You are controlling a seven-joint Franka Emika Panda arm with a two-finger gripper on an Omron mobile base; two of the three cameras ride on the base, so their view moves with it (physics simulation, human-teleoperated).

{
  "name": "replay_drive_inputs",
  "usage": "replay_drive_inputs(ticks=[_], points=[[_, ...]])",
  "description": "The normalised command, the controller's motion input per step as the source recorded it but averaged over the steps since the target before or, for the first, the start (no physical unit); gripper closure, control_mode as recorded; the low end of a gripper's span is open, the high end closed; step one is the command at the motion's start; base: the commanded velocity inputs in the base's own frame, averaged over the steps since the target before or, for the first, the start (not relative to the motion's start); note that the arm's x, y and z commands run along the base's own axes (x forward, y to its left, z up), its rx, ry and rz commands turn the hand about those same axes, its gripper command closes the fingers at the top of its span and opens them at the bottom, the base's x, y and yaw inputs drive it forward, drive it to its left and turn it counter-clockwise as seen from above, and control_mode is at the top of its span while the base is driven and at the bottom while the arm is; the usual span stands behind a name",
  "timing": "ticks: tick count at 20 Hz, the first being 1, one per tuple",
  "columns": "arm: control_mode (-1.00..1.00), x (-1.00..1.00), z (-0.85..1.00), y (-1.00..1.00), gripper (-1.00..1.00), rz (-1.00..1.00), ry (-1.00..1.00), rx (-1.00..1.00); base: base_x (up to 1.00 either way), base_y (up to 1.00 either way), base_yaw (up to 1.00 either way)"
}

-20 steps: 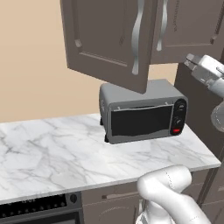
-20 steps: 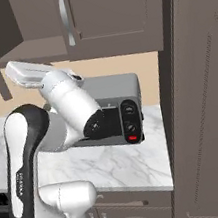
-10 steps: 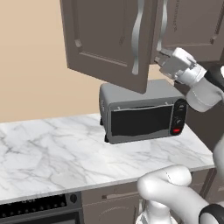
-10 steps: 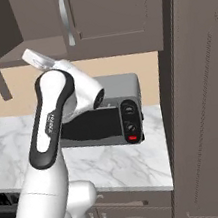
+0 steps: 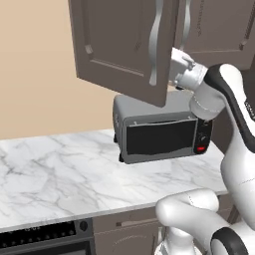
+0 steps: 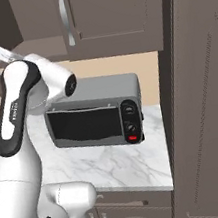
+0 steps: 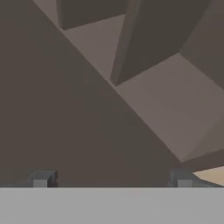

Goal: The dining table condiment station is running low on mayonnaise. Refill the condiment station by opening the cabinet and taking the mayonnaise from the cabinet and placing it on the dining table.

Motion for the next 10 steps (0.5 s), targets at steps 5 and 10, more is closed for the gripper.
replay_drive_inputs(ticks=[5, 10], points=[[-1.00, -0.11, 0.05, 0.76, -1.00, 0.05, 0.07, -0.08, 0.00, 0.00, 0.00], [-1.00, -0.09, 0.06, 0.78, -1.00, 0.04, 0.05, -0.09, 0.00, 0.00, 0.00]])
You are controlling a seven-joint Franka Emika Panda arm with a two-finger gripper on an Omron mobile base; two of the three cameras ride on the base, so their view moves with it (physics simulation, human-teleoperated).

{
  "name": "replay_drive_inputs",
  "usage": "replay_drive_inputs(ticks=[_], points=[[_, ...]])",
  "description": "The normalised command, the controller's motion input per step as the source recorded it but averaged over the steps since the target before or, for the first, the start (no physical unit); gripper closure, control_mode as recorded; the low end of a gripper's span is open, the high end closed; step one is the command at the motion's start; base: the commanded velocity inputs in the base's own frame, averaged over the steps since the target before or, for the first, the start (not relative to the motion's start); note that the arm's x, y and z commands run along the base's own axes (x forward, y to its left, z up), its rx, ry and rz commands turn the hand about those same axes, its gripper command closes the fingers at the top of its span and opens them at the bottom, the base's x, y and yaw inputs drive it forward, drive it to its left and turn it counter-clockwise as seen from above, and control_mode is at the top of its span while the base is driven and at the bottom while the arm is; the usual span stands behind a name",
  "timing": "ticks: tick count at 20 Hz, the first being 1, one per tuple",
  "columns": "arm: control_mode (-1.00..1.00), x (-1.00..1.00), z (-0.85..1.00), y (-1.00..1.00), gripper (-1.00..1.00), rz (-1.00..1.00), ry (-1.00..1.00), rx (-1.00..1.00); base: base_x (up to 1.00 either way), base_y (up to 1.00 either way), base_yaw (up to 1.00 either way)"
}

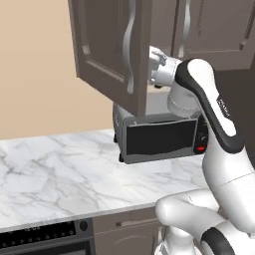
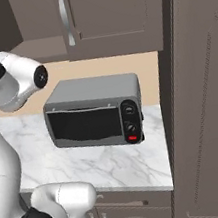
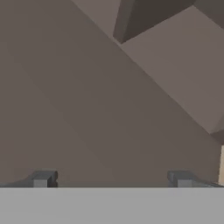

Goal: The dining table condiment station is running low on mayonnaise. Refill the condiment station by opening the cabinet and taking the mayonnaise from the cabinet and placing it on the dining table.

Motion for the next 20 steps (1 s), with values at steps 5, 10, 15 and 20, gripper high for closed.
replay_drive_inputs(ticks=[5, 10, 15, 20], points=[[-1.00, -0.14, 0.09, 0.79, -1.00, 0.00, 0.00, -0.14, 0.00, 0.00, 0.00], [-1.00, -0.02, 0.01, 0.83, -1.00, 0.00, 0.01, -0.14, 0.00, 0.00, 0.00], [-1.00, 0.08, -0.14, 0.57, -1.00, 0.00, 0.15, -0.14, 0.00, 0.00, 0.00], [-1.00, -0.05, -0.14, -0.06, -1.00, 0.00, -0.05, -0.20, 0.00, 0.00, 0.00]])
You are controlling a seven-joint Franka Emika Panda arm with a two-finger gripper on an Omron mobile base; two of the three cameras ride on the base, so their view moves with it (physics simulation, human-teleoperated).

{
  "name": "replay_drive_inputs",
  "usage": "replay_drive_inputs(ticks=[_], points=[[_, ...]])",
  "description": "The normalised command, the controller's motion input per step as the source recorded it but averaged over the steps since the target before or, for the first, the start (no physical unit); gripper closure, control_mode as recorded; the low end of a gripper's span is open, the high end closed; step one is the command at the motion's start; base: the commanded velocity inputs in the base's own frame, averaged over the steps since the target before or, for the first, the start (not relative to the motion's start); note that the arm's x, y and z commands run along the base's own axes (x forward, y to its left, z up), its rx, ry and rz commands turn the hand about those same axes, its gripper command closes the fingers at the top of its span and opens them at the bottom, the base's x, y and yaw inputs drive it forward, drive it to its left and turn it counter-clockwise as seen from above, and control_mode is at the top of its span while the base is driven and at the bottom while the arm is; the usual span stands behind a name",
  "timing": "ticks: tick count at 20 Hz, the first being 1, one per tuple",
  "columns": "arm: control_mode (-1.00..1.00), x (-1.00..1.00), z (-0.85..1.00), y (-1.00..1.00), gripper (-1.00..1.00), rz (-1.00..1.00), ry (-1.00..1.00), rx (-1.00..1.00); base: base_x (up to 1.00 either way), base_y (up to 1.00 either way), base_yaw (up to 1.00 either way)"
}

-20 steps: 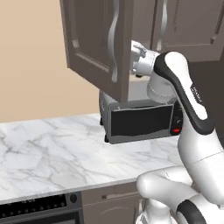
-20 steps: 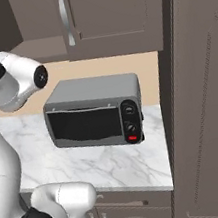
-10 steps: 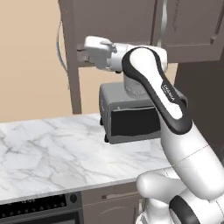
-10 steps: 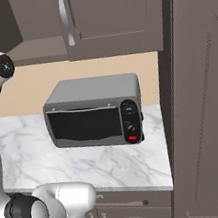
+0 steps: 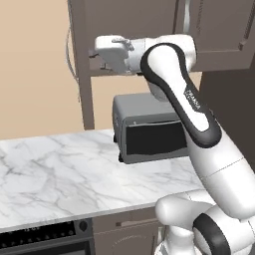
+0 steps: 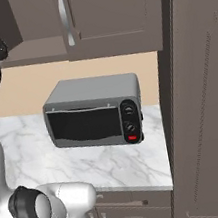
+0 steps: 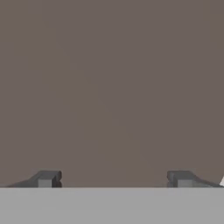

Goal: The dining table condiment station is running low on mayonnaise. Refill the condiment station by opening the cabinet and taking the mayonnaise from the cabinet and placing it on the dining table.

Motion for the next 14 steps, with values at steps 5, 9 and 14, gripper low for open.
replay_drive_inputs(ticks=[5, 9, 14], points=[[-1.00, -0.57, 0.00, -0.84, -1.00, -0.15, -0.22, -0.19, 0.00, 0.00, 0.00], [-1.00, -0.62, 0.00, -1.00, -1.00, -0.23, -0.15, -0.16, 0.00, 0.00, 0.00], [-1.00, -0.68, -0.03, -1.00, -1.00, -0.26, -0.22, -0.17, 0.00, 0.00, 0.00]])
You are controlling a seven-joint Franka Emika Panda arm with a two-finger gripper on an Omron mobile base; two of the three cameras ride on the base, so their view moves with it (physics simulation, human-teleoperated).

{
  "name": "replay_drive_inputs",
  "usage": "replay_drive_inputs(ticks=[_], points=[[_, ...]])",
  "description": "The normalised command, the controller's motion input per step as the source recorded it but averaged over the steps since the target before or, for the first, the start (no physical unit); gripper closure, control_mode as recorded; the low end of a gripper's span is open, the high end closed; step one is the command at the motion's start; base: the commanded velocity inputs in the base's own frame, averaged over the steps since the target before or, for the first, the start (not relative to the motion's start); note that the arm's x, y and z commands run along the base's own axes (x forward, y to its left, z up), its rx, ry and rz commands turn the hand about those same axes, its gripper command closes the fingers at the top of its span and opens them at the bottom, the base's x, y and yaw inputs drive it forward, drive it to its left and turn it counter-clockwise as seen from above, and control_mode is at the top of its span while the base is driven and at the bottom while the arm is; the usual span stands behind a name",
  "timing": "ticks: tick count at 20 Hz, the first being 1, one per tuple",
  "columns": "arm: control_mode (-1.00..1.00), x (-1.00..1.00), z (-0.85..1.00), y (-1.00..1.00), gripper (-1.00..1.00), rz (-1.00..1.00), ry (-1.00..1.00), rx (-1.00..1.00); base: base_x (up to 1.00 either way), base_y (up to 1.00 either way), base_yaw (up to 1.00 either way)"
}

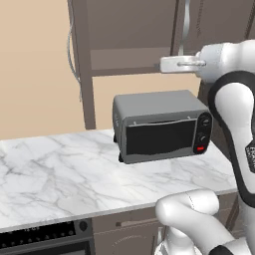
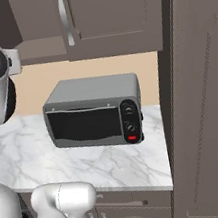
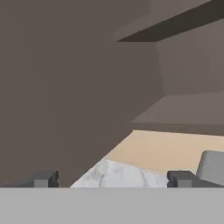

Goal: The dining table condiment station is running low on mayonnaise. Refill the condiment station by opening the cabinet and taking the mayonnaise from the cabinet and placing it on the dining table.

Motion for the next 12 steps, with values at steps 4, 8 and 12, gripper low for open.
replay_drive_inputs(ticks=[4, 8, 12], points=[[-1.00, -0.42, 0.00, -1.00, -1.00, -0.30, -0.22, -0.21, 0.00, 0.00, 0.00], [-1.00, -0.12, 0.05, -1.00, -1.00, -0.32, -0.11, -0.19, 0.00, 0.00, 0.00], [-1.00, -0.06, 0.30, -0.98, -1.00, -0.37, -0.04, -0.05, 0.00, 0.00, 0.00]])
